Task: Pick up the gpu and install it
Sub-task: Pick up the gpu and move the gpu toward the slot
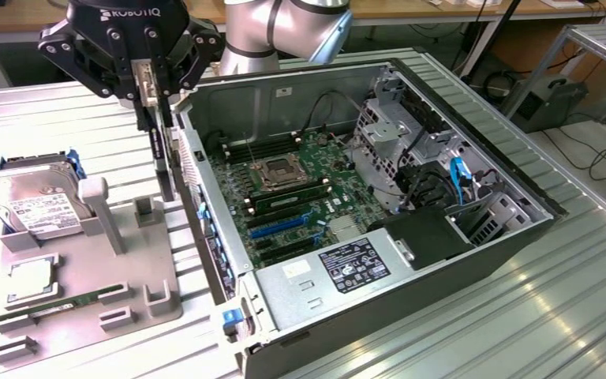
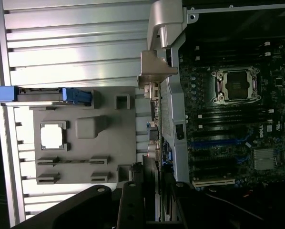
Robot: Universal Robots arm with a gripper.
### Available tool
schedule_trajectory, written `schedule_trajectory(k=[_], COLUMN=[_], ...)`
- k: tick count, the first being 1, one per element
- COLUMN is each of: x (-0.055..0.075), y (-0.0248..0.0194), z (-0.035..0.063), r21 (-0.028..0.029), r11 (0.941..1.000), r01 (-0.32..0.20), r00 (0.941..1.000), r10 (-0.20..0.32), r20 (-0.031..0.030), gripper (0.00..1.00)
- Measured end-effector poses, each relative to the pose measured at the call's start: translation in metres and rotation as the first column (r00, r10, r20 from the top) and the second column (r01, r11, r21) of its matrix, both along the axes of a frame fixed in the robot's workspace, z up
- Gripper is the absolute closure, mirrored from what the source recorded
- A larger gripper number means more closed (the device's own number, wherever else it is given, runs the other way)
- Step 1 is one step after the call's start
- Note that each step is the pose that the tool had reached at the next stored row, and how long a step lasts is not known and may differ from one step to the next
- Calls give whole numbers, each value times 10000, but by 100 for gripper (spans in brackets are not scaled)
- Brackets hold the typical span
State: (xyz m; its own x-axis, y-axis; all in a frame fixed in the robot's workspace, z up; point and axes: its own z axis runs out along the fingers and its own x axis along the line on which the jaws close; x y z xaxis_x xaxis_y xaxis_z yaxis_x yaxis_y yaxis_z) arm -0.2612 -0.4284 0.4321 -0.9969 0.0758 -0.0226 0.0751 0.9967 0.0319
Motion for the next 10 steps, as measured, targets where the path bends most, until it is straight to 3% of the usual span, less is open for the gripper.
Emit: schedule_trajectory(k=[10], x=[40], y=[0], z=[0], r21=[-1], r11=[10000], r01=[0], r00=[10000], r10=[0], r20=[-1], gripper=[73])
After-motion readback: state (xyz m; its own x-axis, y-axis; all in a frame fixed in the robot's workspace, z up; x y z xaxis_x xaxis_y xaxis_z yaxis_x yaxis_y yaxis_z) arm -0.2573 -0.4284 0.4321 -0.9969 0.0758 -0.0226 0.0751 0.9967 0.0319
